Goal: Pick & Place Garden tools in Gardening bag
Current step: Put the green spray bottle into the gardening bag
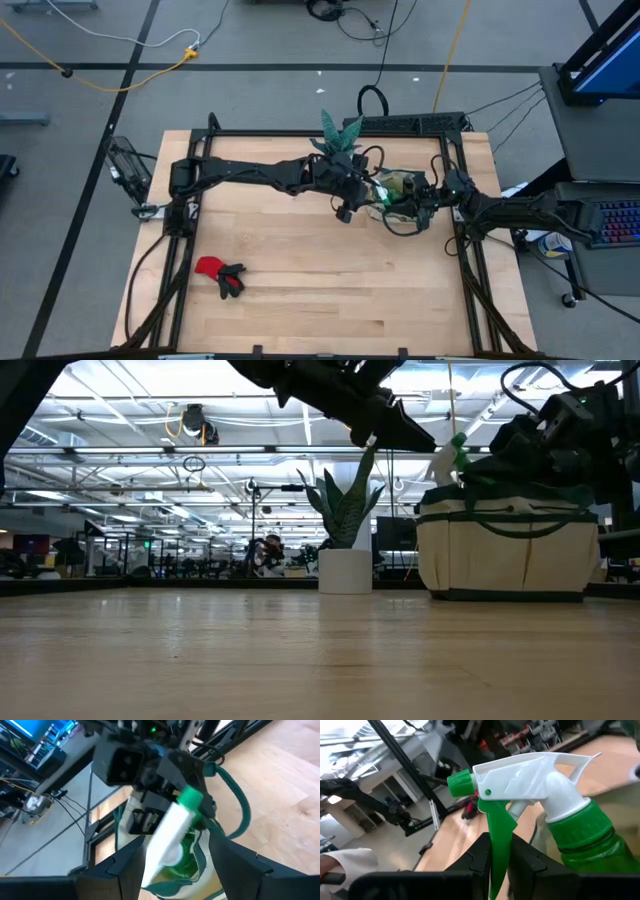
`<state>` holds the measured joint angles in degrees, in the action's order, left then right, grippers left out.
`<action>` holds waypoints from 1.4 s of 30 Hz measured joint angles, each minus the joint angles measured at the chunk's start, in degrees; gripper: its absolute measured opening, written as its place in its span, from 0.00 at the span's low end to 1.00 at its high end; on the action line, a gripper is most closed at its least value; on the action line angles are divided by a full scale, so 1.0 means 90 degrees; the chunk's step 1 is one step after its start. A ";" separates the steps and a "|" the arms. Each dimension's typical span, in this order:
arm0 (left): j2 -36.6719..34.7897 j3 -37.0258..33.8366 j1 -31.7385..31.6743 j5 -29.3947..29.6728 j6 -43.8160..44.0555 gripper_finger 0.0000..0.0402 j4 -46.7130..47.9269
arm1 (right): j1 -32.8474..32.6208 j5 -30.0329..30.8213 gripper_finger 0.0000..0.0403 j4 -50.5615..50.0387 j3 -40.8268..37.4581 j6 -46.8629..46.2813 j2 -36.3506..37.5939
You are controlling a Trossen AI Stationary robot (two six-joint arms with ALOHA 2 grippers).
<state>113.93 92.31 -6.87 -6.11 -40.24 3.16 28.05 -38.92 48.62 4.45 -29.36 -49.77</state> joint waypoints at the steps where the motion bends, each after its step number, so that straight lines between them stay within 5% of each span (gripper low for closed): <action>1: -0.0002 0.0000 -0.0010 -0.0007 -0.0023 0.56 -0.0007 | 0.0000 -0.0011 0.09 -0.0031 0.0015 0.0012 -0.0042; 23: -0.0002 0.0000 -0.0028 -0.0907 0.0017 0.56 0.0522 | -0.0700 -0.0183 0.09 0.1283 0.0082 0.0219 -0.1340; 29: -0.0002 -0.0002 -0.0012 -0.1581 0.0055 0.46 0.0563 | -0.0916 -0.0209 0.09 0.1575 0.0082 0.0322 -0.1531; 34: -0.0002 -0.0003 0.0004 -0.1418 0.0172 0.40 0.0189 | -0.1054 -0.0207 0.09 0.1676 0.0087 0.0339 -0.1558; 42: 0.0041 -0.0005 0.0026 -0.1605 0.0130 0.45 0.0173 | -0.1178 -0.0213 0.09 0.1806 0.0176 0.0337 -0.1558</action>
<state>114.30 92.27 -6.63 -20.56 -39.07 4.72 17.45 -40.83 64.87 6.03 -26.33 -63.79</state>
